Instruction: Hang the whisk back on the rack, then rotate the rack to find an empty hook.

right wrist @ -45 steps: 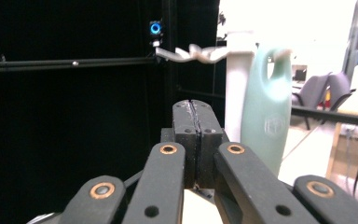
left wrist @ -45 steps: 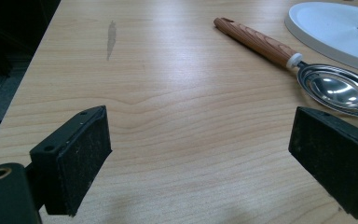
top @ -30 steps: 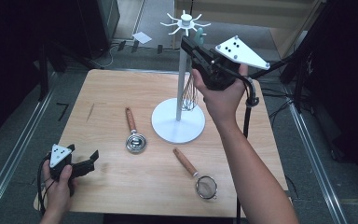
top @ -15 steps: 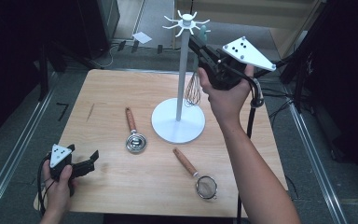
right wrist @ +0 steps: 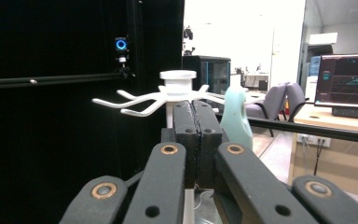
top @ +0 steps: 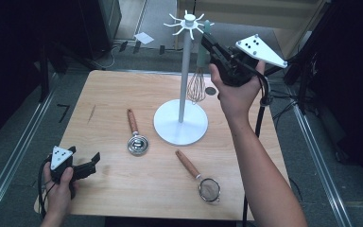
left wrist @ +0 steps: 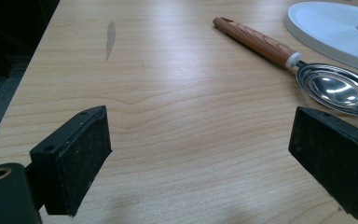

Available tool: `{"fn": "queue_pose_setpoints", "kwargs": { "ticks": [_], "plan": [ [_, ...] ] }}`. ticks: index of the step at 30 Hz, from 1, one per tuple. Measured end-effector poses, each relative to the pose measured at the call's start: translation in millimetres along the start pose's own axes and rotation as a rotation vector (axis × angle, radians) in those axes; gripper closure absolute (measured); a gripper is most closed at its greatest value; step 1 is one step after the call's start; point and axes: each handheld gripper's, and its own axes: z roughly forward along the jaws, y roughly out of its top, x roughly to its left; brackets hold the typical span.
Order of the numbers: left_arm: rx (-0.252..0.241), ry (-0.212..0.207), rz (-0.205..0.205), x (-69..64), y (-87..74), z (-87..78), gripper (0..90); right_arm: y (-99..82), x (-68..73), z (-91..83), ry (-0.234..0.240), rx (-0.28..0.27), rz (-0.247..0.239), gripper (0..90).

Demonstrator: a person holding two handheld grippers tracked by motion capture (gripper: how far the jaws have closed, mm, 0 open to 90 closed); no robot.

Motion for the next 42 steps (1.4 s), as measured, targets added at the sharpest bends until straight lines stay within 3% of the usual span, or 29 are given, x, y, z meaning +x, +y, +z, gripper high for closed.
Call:
{"fn": "queue_pose_setpoints", "kwargs": {
  "ticks": [7,13,18,19,20,22,24,26,31,39,42],
  "plan": [
    [-0.003,-0.001,0.0,-0.1,-0.2,0.0,6.1,-1.9,-9.2,5.6,-0.029,-0.002,0.001,90.0],
    [-0.003,-0.002,-0.003,0.1,-0.3,-0.1,6.1,-4.4,-13.3,3.5,-0.009,-0.003,0.0,90.0],
    [-0.002,0.001,-0.001,-0.1,-0.2,-0.2,6.1,-11.2,-12.8,-6.4,0.003,-0.014,-0.013,76.9],
    [-0.003,0.001,-0.001,-0.2,-0.3,-0.2,6.1,-14.8,-12.5,-11.1,0.003,-0.002,-0.009,69.4],
    [-0.001,-0.001,0.001,-0.2,-0.3,-0.3,6.1,-14.8,-12.5,-11.1,0.003,-0.002,-0.009,69.4],
    [-0.002,0.0,0.001,-0.2,-0.3,-0.3,6.1,-21.9,-12.9,-16.7,-0.01,0.038,-0.022,58.4],
    [-0.002,0.0,0.001,-0.2,-0.3,-0.3,6.1,-25.4,-13.2,-18.3,-0.012,0.05,-0.027,56.3],
    [-0.002,0.003,0.002,-0.5,-0.3,-0.2,6.1,-37.0,-12.7,-23.7,-0.035,0.107,-0.061,50.2],
    [0.001,0.003,0.002,-0.6,-0.4,-0.5,6.1,-55.8,-12.7,-34.5,-0.042,0.182,-0.081,43.2],
    [-0.001,0.004,-0.001,-0.4,-0.6,-0.6,6.1,-78.6,-13.1,-48.8,-0.004,0.252,-0.07,41.7],
    [-0.001,0.005,-0.002,-0.5,-0.5,-0.5,6.1,-90.1,-9.5,-53.9,0.011,0.293,-0.088,41.5]
  ]
}}
